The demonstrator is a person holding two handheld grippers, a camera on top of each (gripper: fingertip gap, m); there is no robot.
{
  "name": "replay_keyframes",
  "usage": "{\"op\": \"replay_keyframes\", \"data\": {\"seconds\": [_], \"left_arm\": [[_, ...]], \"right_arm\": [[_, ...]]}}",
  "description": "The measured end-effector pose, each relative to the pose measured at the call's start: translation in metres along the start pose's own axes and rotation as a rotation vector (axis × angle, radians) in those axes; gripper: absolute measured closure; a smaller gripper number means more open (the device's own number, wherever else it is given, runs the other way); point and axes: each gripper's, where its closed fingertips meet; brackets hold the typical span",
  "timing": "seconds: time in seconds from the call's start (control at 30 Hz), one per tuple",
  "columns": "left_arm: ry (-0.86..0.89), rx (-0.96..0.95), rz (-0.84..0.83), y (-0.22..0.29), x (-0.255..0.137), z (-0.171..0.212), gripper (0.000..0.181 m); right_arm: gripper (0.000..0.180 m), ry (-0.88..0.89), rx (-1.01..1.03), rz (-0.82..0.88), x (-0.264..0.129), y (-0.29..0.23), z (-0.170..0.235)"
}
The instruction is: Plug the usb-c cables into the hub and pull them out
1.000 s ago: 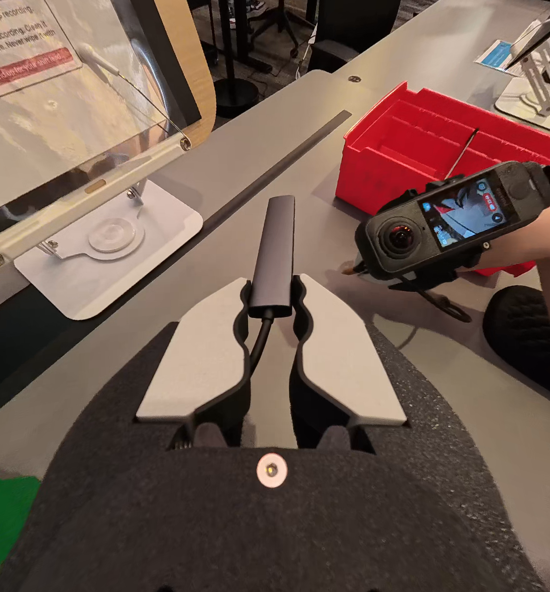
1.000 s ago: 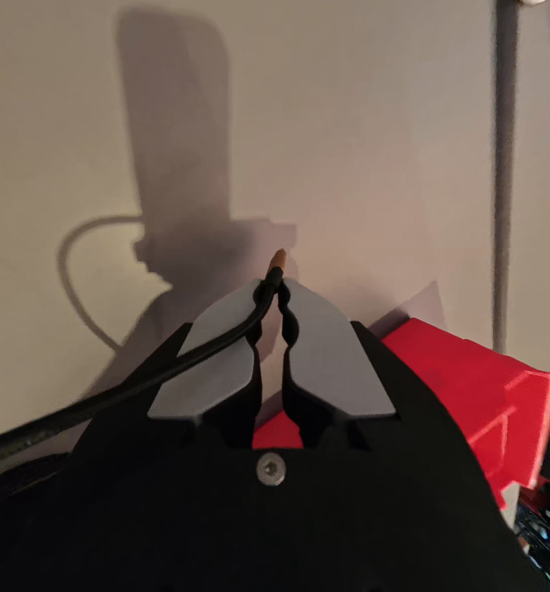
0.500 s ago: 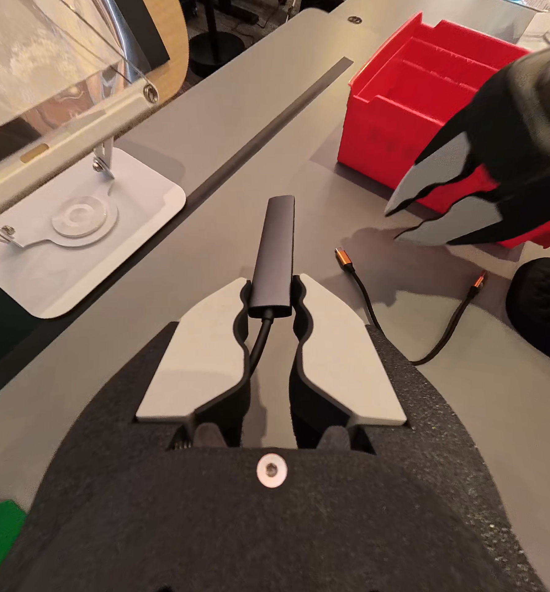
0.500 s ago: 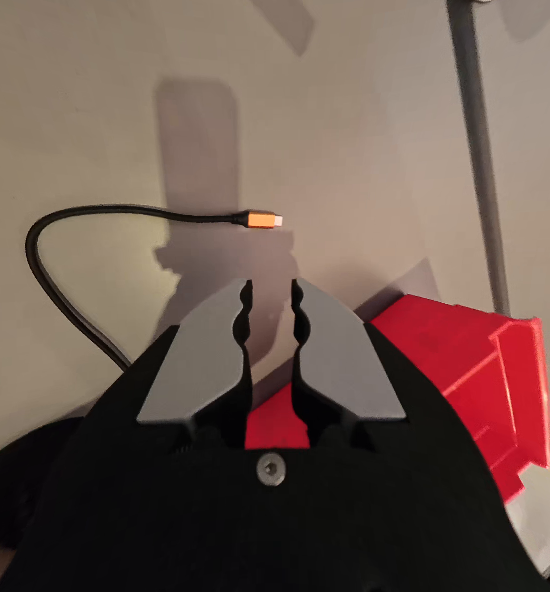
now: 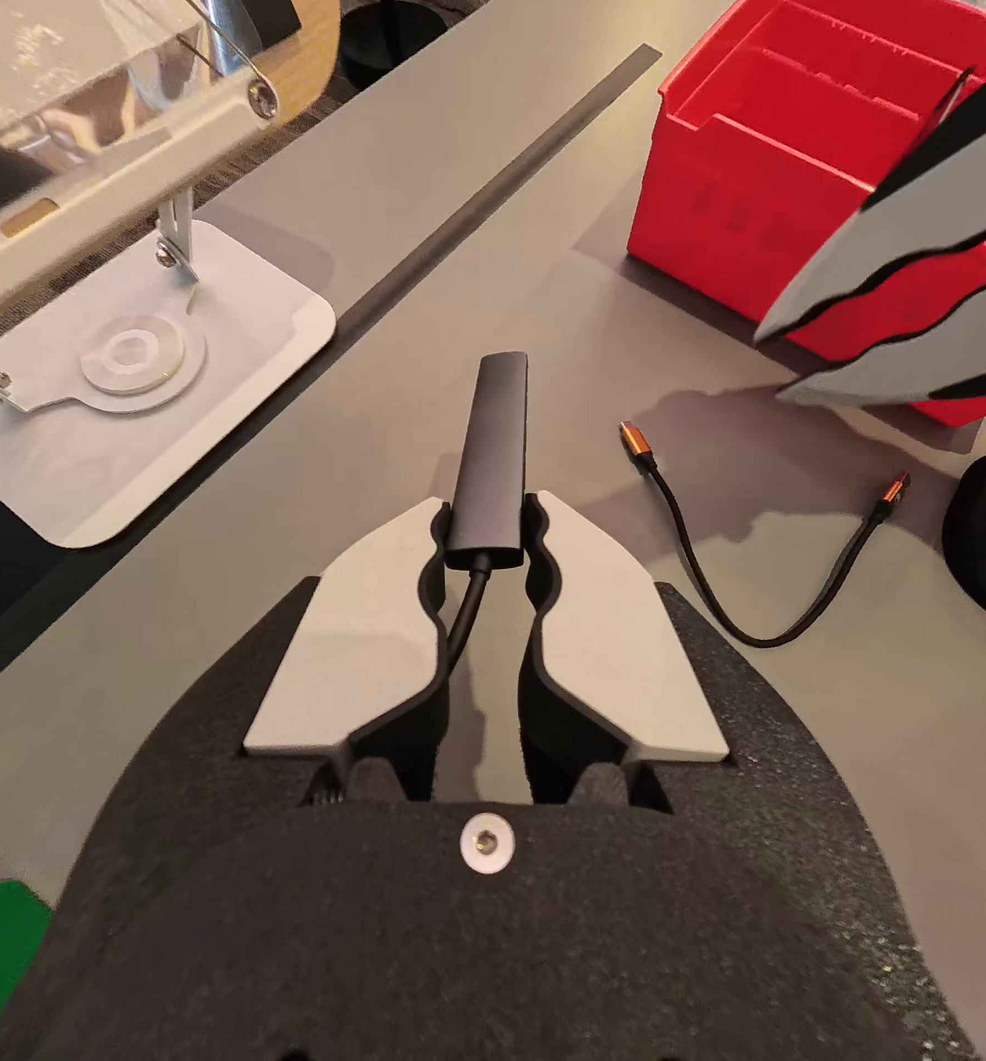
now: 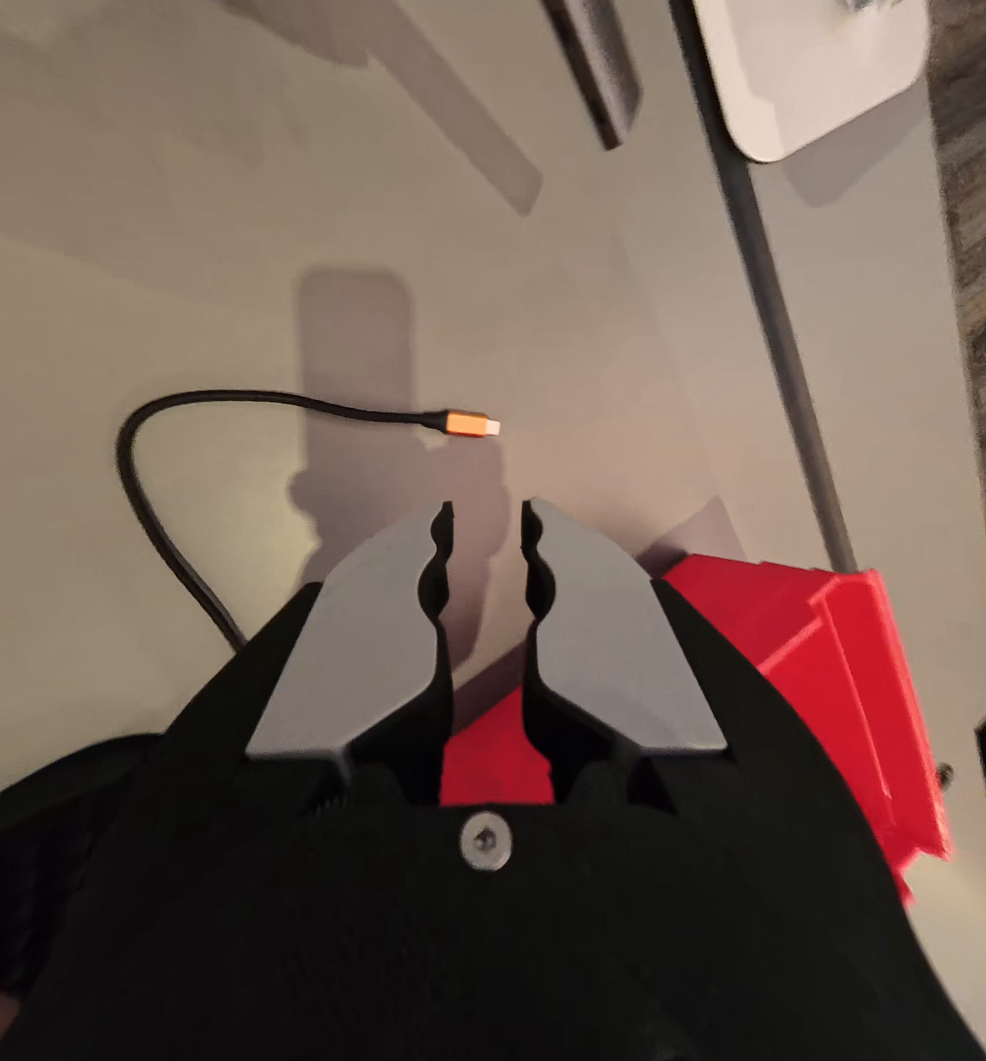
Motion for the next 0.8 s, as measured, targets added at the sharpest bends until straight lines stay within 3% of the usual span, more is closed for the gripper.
{"op": "replay_keyframes", "data": {"seconds": [0.03,0.17,0.23,0.3,0.43,0.53,0.67,0.8], "left_arm": [[0.005,-0.001,-0.005,-0.002,-0.003,-0.001,0.158],[0.053,-0.010,-0.025,-0.007,-0.024,-0.011,0.158],[0.087,-0.015,-0.025,-0.010,-0.036,-0.018,0.158],[0.125,-0.023,-0.020,-0.011,-0.048,-0.025,0.158],[0.180,-0.028,0.007,-0.008,-0.062,-0.035,0.157],[0.201,-0.024,0.019,-0.006,-0.069,-0.038,0.158],[0.239,-0.019,0.037,-0.001,-0.079,-0.045,0.157],[0.260,-0.010,0.054,0.004,-0.084,-0.050,0.157]], "right_arm": [[0.157,-0.003,0.012,-0.036,0.004,-0.006,-0.001],[0.157,0.001,0.167,-0.200,0.019,-0.043,-0.014],[0.153,-0.003,0.152,-0.357,0.023,-0.081,-0.017],[0.151,0.021,0.084,-0.411,0.023,-0.109,-0.011],[0.147,0.073,-0.052,-0.426,0.027,-0.143,0.015],[0.148,0.023,-0.099,-0.339,0.037,-0.144,0.034],[0.174,0.019,-0.029,-0.371,0.036,-0.146,0.039],[0.175,0.085,-0.025,-0.430,0.030,-0.158,0.034]]}}
Point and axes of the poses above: each gripper's, where its closed fingertips meet, x out along the fingers, z out of its underside, y = z × x across the jaws, and after that the axes turned 6 degrees about x, right-handed
